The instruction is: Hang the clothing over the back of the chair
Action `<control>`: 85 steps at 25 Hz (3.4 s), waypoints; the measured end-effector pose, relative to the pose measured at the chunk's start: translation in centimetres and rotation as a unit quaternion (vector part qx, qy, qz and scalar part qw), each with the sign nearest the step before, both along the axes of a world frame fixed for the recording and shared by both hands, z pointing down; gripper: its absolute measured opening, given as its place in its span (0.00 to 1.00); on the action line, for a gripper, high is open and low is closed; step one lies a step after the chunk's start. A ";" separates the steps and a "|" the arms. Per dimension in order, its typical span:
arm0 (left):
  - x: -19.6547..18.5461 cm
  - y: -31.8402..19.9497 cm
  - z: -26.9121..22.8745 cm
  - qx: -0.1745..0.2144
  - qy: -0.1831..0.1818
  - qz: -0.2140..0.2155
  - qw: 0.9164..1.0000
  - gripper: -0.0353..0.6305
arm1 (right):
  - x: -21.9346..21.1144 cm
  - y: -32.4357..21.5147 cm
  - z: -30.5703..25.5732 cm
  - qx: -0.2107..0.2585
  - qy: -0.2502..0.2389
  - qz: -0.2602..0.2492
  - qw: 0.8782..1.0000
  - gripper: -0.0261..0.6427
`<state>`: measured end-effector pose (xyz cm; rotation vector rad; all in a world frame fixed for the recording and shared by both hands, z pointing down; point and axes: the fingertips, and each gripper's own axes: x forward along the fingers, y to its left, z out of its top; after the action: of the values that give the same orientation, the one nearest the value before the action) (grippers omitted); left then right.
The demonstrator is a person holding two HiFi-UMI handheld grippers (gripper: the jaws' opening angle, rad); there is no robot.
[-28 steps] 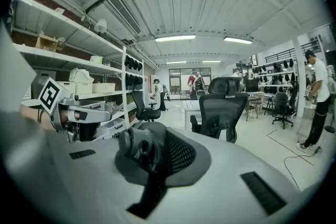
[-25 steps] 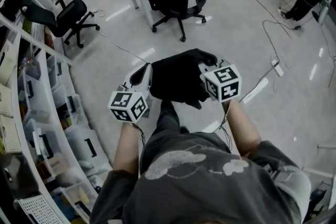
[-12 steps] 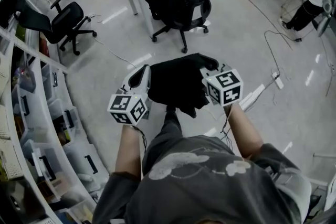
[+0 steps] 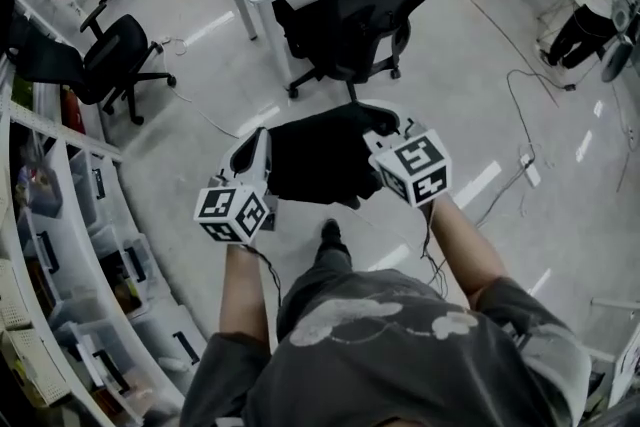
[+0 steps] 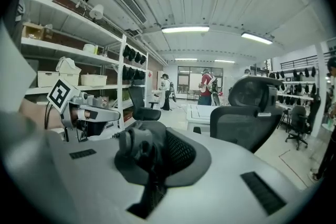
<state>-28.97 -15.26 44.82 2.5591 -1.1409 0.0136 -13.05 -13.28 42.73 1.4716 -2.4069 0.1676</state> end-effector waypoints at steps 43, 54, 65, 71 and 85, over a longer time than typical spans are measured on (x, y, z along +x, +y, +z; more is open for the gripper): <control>0.8 -27.8 -8.3 0.086 -0.024 -0.205 0.975 0.06 | -5.3 -38.2 -14.6 0.148 -0.035 -0.229 0.962 0.03; 3.4 -33.8 -12.1 0.121 -0.029 -0.230 0.965 0.06 | 2.2 -47.5 -24.5 0.214 -0.084 -0.173 0.958 0.03; 8.7 -36.8 -10.6 0.113 -0.015 -0.193 0.974 0.06 | 7.1 -48.2 -24.5 0.232 -0.062 -0.125 0.963 0.03; 10.1 -38.1 -10.3 0.110 0.011 -0.146 0.983 0.06 | 10.4 -47.5 -23.8 0.227 -0.029 -0.077 0.971 0.03; 15.2 -38.3 -16.5 0.145 0.016 -0.097 0.985 0.06 | 17.8 -45.9 -24.3 0.221 0.002 0.000 0.975 0.03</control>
<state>-13.74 -53.51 28.34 2.6660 -1.4708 -0.2562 4.74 -59.21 18.43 1.6414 -2.5515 -0.3964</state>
